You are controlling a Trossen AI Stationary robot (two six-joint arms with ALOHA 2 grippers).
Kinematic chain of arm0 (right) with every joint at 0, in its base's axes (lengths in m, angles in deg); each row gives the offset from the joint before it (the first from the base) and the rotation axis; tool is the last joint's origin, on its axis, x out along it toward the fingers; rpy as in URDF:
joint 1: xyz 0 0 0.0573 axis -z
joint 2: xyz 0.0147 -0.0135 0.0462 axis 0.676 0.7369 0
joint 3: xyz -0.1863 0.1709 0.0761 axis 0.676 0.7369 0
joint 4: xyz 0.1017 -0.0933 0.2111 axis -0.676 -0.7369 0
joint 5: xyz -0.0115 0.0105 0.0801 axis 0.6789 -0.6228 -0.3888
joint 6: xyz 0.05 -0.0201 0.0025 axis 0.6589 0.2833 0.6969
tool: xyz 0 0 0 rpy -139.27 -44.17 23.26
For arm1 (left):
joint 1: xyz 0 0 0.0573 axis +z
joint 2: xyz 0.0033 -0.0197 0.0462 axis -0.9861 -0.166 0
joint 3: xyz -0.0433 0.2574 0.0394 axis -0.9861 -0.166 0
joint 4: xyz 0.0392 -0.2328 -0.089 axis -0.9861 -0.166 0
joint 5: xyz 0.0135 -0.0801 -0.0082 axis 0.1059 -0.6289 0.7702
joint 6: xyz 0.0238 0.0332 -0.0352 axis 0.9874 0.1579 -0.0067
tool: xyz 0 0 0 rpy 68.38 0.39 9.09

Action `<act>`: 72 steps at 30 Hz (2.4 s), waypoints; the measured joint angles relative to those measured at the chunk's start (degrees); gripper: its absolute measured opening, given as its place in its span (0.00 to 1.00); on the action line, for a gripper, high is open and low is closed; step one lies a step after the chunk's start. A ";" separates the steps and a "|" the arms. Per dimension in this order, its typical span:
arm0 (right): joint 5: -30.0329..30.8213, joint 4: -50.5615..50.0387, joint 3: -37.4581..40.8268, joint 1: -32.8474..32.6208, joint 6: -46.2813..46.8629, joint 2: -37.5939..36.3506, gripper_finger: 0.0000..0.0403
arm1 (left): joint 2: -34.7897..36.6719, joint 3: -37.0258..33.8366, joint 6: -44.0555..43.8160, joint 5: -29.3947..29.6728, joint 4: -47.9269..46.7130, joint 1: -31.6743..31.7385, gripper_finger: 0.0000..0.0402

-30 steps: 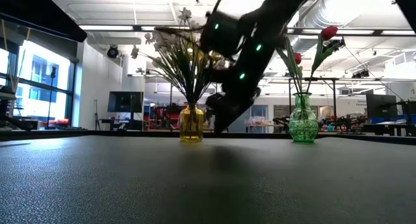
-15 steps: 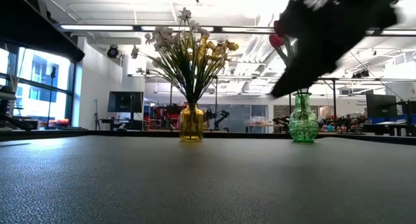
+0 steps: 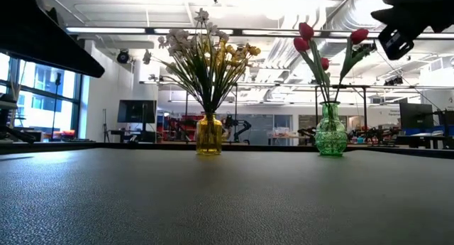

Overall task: Sort flowers into vase by color
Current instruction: Return to Home Position

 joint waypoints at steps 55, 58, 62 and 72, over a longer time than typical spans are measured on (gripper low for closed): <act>-21.50 -0.59 13.81 34.12 -5.09 -25.84 0.20 | 91.75 -37.53 45.30 -34.29 13.53 37.34 0.30; -21.47 -0.60 13.81 34.12 -5.09 -25.86 0.20 | 94.04 -37.50 45.85 -36.81 11.83 38.03 0.30; -21.39 -1.19 13.81 34.12 -5.09 -25.80 0.20 | 93.20 -40.25 46.78 -38.76 17.20 38.53 0.30; -21.35 -3.28 13.81 34.12 -5.09 -25.73 0.20 | 93.96 -47.74 49.61 -50.17 25.26 41.94 0.08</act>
